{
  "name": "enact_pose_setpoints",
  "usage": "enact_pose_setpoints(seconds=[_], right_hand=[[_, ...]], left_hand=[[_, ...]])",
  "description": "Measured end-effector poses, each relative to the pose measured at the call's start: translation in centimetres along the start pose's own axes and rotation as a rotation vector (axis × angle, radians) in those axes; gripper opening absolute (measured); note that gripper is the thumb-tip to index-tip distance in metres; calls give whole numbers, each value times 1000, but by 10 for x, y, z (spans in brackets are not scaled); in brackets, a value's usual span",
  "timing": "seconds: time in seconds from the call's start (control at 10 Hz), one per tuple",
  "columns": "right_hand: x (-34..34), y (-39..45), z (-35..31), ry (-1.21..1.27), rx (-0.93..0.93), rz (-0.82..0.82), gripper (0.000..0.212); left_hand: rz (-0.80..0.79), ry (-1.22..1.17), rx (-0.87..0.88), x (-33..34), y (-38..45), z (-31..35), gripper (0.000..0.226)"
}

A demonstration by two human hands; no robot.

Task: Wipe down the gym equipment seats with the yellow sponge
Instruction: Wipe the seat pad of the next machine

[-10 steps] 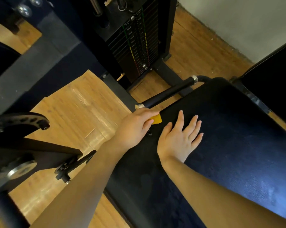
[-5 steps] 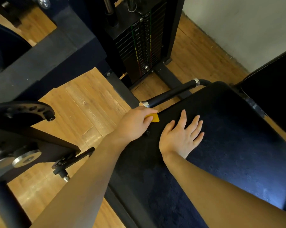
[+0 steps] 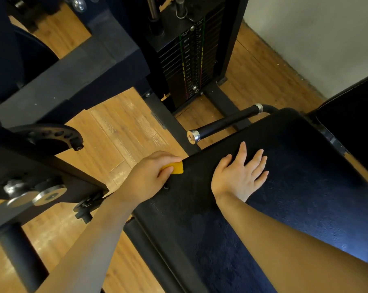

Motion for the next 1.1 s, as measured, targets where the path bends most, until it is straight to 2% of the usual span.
enact_pose_setpoints(seconds=[0.2, 0.4, 0.6, 0.7, 0.8, 0.9, 1.0, 1.1], right_hand=[[1, 1, 0, -13, 8, 6, 51], [1, 0, 0, -1, 4, -9, 51], [1, 0, -1, -5, -1, -5, 53], [1, 0, -1, -6, -7, 5, 54], [2, 0, -1, -10, -9, 5, 55], [2, 1, -1, 0, -7, 9, 55], [1, 1, -1, -10, -4, 8, 55], [1, 1, 0, -11, -6, 3, 55]], left_hand=[[-27, 87, 20, 17, 37, 15, 36], [-28, -31, -7, 3, 0, -2, 38], [129, -120, -106, -12, -54, -11, 38], [211, -45, -131, -10, -53, -10, 35], [179, 49, -85, -6, -30, -1, 41], [91, 126, -21, 3, -3, 6, 38], [80, 146, -7, 7, 7, 5, 33], [100, 189, 43, 2, -12, 2, 44]])
Point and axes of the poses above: each hand's wrist, its own y-axis towards the middle knuckle, its own x-axis out of the palm, z = x × y, the point moved 5 cm from there along y, towards the middle knuckle, and after that the axes turned 13 degrees about x, right-handed, at the moved point
